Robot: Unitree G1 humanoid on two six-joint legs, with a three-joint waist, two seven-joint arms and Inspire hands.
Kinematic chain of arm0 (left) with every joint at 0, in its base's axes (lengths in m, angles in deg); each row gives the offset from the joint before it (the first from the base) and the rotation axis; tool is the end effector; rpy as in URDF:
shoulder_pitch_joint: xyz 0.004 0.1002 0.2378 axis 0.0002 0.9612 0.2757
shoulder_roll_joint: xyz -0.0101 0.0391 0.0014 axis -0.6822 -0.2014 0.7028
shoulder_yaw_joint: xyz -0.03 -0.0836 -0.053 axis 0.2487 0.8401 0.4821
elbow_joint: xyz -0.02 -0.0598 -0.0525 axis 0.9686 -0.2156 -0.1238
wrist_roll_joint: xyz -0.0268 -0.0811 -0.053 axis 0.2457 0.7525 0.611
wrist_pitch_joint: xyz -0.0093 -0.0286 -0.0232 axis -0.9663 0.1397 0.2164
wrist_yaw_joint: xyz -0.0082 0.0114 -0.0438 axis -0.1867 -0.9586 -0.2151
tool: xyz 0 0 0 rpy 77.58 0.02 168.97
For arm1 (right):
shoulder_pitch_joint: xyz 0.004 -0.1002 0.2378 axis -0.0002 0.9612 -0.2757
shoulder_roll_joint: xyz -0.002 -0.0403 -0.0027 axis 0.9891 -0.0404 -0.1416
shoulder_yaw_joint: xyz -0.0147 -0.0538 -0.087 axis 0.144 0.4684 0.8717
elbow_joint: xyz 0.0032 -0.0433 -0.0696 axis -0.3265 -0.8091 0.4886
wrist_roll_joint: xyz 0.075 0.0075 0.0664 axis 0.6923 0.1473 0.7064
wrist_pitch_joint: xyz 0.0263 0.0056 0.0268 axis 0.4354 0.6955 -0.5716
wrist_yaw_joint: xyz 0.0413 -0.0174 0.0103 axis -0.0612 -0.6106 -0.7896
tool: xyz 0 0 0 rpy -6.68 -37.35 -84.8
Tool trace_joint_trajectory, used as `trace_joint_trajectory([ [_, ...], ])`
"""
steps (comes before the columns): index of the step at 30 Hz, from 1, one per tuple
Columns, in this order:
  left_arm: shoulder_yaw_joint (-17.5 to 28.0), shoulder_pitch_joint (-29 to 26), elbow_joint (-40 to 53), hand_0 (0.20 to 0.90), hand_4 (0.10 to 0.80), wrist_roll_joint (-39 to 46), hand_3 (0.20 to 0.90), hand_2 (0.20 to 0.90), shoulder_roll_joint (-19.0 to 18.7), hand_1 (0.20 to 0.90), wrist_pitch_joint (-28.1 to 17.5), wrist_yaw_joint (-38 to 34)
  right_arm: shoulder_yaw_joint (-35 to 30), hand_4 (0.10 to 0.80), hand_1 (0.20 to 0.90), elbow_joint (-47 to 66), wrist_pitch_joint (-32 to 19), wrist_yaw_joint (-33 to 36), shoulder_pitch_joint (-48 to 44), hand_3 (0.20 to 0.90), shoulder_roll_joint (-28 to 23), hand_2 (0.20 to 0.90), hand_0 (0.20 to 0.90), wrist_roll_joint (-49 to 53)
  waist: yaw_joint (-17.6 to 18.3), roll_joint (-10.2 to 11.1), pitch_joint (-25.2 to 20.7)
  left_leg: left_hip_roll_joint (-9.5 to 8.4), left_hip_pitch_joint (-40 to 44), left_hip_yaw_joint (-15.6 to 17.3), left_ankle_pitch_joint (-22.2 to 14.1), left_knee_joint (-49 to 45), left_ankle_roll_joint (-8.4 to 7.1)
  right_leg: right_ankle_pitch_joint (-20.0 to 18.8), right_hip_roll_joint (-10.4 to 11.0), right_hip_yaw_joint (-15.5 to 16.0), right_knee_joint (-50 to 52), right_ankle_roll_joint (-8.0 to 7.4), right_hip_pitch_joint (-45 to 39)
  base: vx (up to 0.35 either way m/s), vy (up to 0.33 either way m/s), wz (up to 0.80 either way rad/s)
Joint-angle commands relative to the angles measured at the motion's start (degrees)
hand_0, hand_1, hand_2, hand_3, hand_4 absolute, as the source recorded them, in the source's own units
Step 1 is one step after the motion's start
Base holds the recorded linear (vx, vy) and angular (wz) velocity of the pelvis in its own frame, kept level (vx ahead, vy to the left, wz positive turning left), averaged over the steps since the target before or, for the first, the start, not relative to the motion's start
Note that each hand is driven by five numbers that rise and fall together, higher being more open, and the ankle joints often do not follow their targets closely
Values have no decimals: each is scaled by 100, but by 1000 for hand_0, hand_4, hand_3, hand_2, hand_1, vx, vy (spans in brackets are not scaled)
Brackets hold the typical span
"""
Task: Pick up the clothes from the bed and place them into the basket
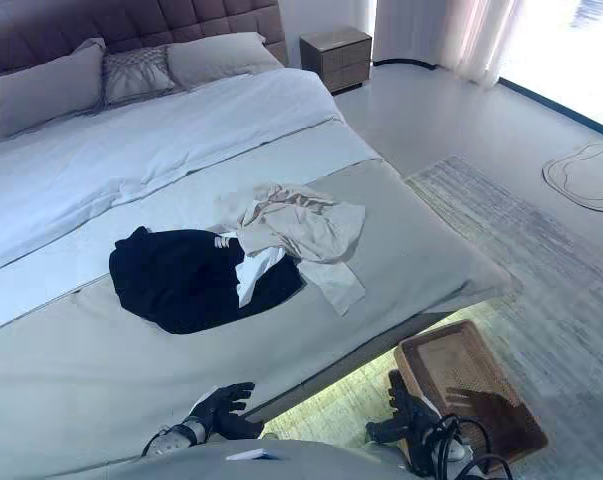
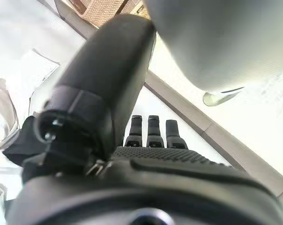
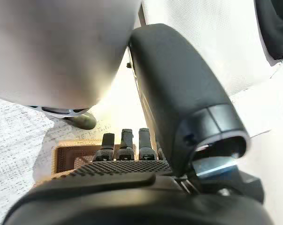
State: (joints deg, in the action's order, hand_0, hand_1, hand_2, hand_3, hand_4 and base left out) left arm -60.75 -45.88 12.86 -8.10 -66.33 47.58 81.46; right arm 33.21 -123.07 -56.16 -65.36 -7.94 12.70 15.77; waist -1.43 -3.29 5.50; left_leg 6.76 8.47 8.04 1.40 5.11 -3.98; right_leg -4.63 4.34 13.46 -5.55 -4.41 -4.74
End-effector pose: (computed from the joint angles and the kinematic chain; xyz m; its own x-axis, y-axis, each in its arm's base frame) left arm 0.0801 0.1997 -0.1137 0.5543 -0.0727 -0.8291 0.3357 0.9311 0.1427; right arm 0.0736 -0.2292 -0.1115 0.4875 -0.0532 -0.8715 -0.1657 0.9744 -0.1522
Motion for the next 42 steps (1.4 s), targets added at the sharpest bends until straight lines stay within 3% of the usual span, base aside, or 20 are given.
trace_joint_trajectory([
  [1, -198, -297, -57, 900, 800, -152, 900, 900, -66, 900, -237, -117, 112, 800, 900, -24, -169, -7, -335, 900, 141, 900, 900, -21, 23, 230, 158, -325, -102, -198, -222, -54, 172, 598, 248, 210, 404, -110, -309, 0, 0, 0],
  [13, -192, -324, -107, 900, 800, 53, 900, 900, -45, 900, -228, -55, -25, 800, 900, -94, -29, 734, -399, 900, 109, 900, 900, -269, 76, 248, 164, -297, -65, -178, -244, -44, 169, 613, 211, 124, 385, -105, -322, 0, 0, 0],
  [26, -170, -315, -125, 900, 800, -25, 900, 900, -50, 900, -176, -27, 108, 800, 900, -12, -84, 70, -440, 900, 165, 900, 900, -79, 69, 261, 197, -290, -85, -212, -218, -63, 160, 628, 184, 76, 412, -78, -305, 0, 0, 0],
  [32, -200, -368, -62, 900, 800, 79, 900, 900, -79, 900, -152, -37, 157, 800, 900, 98, -356, 358, -493, 900, 67, 900, 900, -253, 50, 252, 254, -295, -138, -249, -198, -78, 165, 646, 180, 87, 454, -57, -264, 0, 0, 0],
  [33, -213, -371, -35, 900, 800, 89, 900, 900, -81, 900, -125, -49, 205, 800, 900, 186, -535, 724, -525, 900, 29, 900, 900, -876, 40, 250, 262, -306, -142, -267, -198, -72, 172, 653, 178, 91, 468, -54, -259, 8, -16, 4],
  [35, -228, -383, 54, 900, 800, 98, 900, 900, -130, 900, -56, -29, 364, 800, 900, 429, -680, 1156, -572, 900, -77, 900, 900, -1081, 3, 263, 279, -315, -158, -304, -190, -75, 174, 642, 180, 100, 462, -53, -267, 8, -38, 10],
  [42, -231, -199, 531, 900, 800, 57, 900, 900, -355, 900, 46, -144, 625, 800, 900, 2930, -367, 1991, -1093, 900, -958, 900, 900, -1627, -122, 344, 271, -303, -204, -395, -202, -66, 163, 675, 184, 138, 464, -27, -265, 10, -48, 11],
])
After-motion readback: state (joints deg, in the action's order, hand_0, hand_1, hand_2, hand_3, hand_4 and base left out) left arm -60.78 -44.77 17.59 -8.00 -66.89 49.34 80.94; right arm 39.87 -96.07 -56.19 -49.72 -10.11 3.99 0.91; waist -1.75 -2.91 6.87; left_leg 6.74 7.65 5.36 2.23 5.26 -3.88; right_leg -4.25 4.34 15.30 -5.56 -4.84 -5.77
